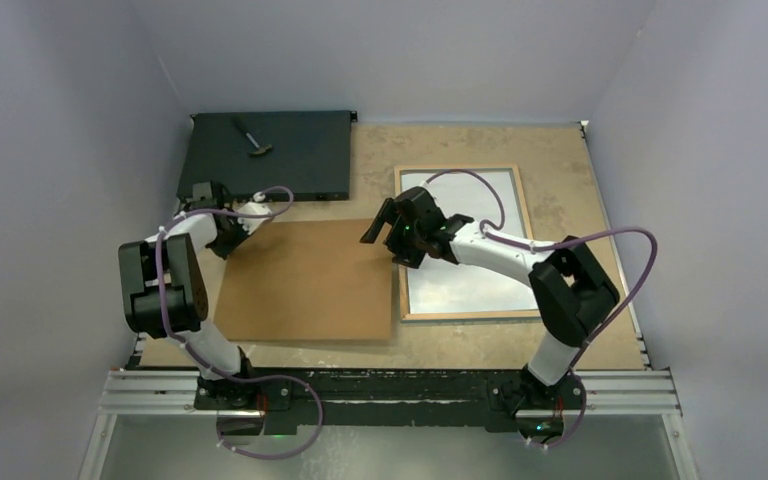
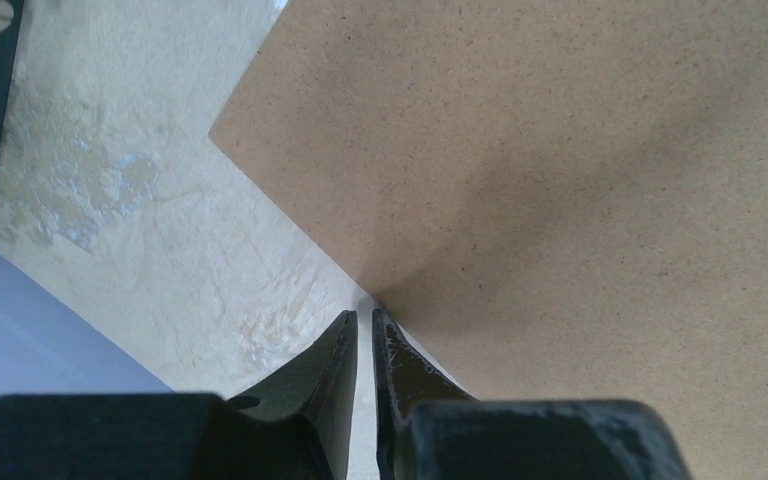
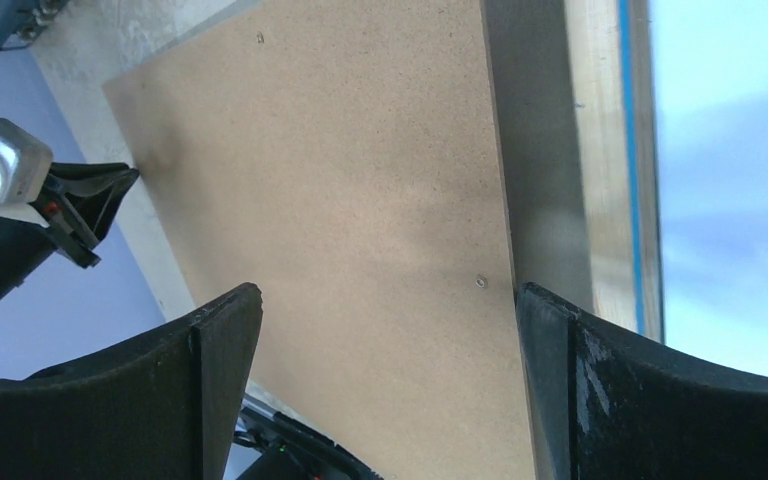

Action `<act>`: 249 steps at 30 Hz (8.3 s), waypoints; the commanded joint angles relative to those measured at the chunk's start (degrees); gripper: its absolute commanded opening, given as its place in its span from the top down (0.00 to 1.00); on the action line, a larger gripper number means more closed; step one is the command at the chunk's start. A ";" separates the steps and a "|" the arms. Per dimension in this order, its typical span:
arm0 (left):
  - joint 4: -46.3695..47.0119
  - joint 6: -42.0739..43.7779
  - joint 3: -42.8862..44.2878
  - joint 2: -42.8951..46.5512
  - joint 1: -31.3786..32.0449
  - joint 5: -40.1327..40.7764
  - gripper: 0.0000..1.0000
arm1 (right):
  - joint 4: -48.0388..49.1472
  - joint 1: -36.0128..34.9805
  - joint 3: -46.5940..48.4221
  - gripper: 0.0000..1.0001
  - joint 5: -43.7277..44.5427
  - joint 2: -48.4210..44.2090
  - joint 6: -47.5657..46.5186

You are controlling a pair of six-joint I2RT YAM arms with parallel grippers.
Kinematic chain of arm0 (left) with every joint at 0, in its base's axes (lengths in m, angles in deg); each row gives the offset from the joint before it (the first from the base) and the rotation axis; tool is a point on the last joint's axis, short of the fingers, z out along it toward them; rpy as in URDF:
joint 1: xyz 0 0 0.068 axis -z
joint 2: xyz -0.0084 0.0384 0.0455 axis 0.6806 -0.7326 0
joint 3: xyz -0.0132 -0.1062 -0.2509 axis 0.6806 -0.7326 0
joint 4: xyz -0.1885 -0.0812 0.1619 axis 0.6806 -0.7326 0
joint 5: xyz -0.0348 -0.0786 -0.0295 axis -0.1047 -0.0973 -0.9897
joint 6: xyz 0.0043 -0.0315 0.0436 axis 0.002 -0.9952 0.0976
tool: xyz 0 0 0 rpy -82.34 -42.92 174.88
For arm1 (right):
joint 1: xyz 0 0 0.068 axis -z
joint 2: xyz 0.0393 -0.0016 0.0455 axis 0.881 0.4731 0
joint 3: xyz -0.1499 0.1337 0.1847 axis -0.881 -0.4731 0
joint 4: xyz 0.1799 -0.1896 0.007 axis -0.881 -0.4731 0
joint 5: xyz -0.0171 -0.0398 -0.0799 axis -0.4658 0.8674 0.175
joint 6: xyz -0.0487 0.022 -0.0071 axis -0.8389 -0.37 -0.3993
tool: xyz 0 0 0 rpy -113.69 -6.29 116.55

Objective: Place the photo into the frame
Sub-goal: Move the photo frame item to the center of the board, then adjust the photo frame item at the center of the board, then turn over the photo frame item at the center of the board.

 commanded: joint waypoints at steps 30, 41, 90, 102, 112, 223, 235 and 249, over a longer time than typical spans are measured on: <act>-35.26 -11.58 22.28 2.49 7.79 -21.25 0.72 | 4.00 9.52 -7.27 0.03 -0.59 -6.71 -9.67; -18.42 -3.26 6.85 2.16 -6.99 -0.81 0.69 | 6.81 9.35 -10.23 0.06 -1.18 -8.42 -11.16; -11.27 -12.76 -0.86 -4.11 2.29 -10.26 0.73 | 4.04 13.26 -6.18 0.07 2.42 -3.71 -23.37; -10.96 -13.11 -0.86 -5.09 2.29 -10.43 0.74 | 7.25 13.30 -5.36 0.09 1.28 -2.18 -23.41; -11.08 -13.11 -0.47 -4.98 2.32 -10.17 0.75 | 9.03 13.30 -5.49 0.11 -3.42 -0.94 -22.32; -6.36 -21.18 0.83 -9.69 16.21 -11.40 0.80 | 23.69 30.08 -35.31 0.39 -25.62 -17.98 -19.58; -5.36 -21.36 0.82 -11.39 17.02 -13.10 0.82 | 28.90 28.09 -33.22 0.44 -32.45 -21.61 -11.77; -9.48 -20.48 3.67 -5.63 17.55 -12.35 0.76 | 23.71 21.43 -24.85 0.89 -28.98 -23.98 -11.87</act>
